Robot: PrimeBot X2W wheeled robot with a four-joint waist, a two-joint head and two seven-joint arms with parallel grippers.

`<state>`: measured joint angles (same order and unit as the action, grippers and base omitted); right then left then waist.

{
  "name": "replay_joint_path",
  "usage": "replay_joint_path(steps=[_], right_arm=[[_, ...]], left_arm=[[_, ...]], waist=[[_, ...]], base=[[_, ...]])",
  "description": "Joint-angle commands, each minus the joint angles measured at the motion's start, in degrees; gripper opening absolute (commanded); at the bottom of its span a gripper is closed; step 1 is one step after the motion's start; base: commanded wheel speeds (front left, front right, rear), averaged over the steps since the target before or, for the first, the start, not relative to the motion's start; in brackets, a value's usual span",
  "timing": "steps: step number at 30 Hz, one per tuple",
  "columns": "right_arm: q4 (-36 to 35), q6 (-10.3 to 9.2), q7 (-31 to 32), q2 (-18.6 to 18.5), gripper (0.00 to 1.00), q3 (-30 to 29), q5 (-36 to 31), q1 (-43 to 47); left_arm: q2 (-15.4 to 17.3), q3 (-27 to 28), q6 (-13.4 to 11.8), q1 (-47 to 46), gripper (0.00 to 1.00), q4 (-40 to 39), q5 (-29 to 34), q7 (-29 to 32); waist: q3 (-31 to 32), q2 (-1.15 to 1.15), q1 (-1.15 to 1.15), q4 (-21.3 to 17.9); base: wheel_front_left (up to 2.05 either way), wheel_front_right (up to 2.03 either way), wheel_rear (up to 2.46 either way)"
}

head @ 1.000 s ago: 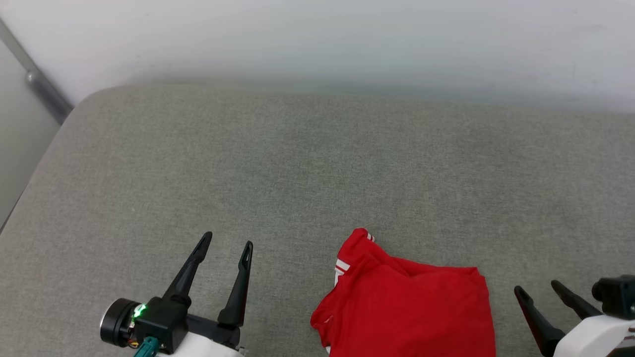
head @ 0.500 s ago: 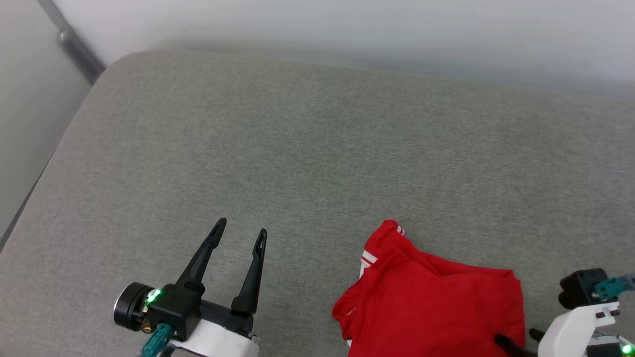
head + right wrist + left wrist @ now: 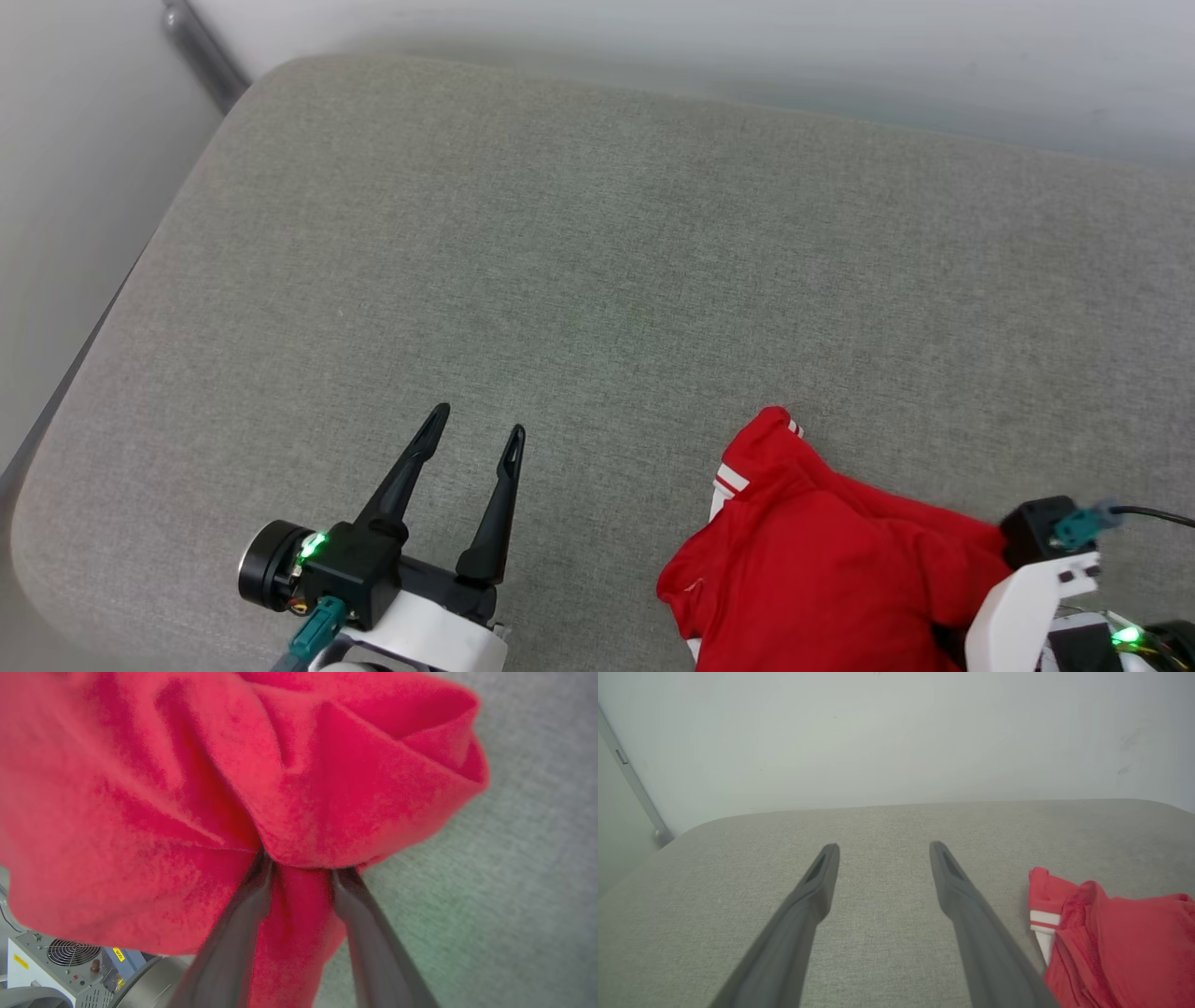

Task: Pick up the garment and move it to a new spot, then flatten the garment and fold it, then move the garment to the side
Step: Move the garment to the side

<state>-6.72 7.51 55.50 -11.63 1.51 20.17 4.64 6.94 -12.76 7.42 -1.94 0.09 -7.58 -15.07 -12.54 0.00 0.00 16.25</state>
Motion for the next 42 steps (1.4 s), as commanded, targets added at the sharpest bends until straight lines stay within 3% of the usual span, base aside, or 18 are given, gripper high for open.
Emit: replay_joint_path(steps=[1, 5, 10, 16, 24, 33, 42], right_arm=[[3.23, -0.05, -0.07, 0.13, 0.0, 1.71, -0.77, 0.89], [3.11, -0.08, -3.18, -2.18, 0.0, 3.53, -2.19, -2.0], [2.2, -0.07, -5.71, -9.01, 0.0, 9.58, -6.94, -6.34], [0.02, -0.06, -7.24, -19.7, 0.0, 19.24, -9.72, -15.54], [-0.06, -0.07, -12.34, -33.61, 0.0, 26.94, -8.76, -30.22], [12.74, -0.07, -20.46, -43.24, 0.0, 23.93, -7.11, -35.86], [26.44, -0.07, -28.3, -45.79, 0.0, 16.83, -7.52, -34.21]], left_arm=[[-0.12, -0.06, 0.03, -0.88, 1.0, 0.07, -0.15, -0.12], [-0.62, 0.2, 0.04, -0.24, 1.0, 0.31, -1.37, -0.12], [-0.79, -1.05, 0.04, 0.65, 1.0, 0.7, -1.27, -0.12], [-1.06, -2.32, 0.03, -0.35, 1.0, -1.44, -1.75, -0.12], [1.16, -3.44, 0.04, -4.02, 1.0, -6.33, -2.17, -0.12], [5.23, -6.97, -0.02, -11.16, 1.0, -8.81, -1.34, -0.12], [7.65, -7.93, -0.02, -14.29, 1.0, -9.14, -1.23, -0.12]], waist=[[0.25, 0.0, 0.0, -0.19], [1.21, 0.0, 0.0, -1.71], [2.25, 0.0, 0.0, -6.6], [0.28, 0.0, 0.0, -15.58], [-8.47, 0.0, 0.0, -27.23], [-18.62, 0.0, 0.0, -30.88], [-23.23, 0.0, 0.0, -29.6]], base=[[0.0, 0.0, 0.0], [0.0, 0.0, 0.0], [0.0, 0.0, 0.0], [0.0, 0.0, 0.0], [0.0, 0.0, 0.0], [0.0, 0.0, 0.0], [0.0, 0.0, 0.0]])
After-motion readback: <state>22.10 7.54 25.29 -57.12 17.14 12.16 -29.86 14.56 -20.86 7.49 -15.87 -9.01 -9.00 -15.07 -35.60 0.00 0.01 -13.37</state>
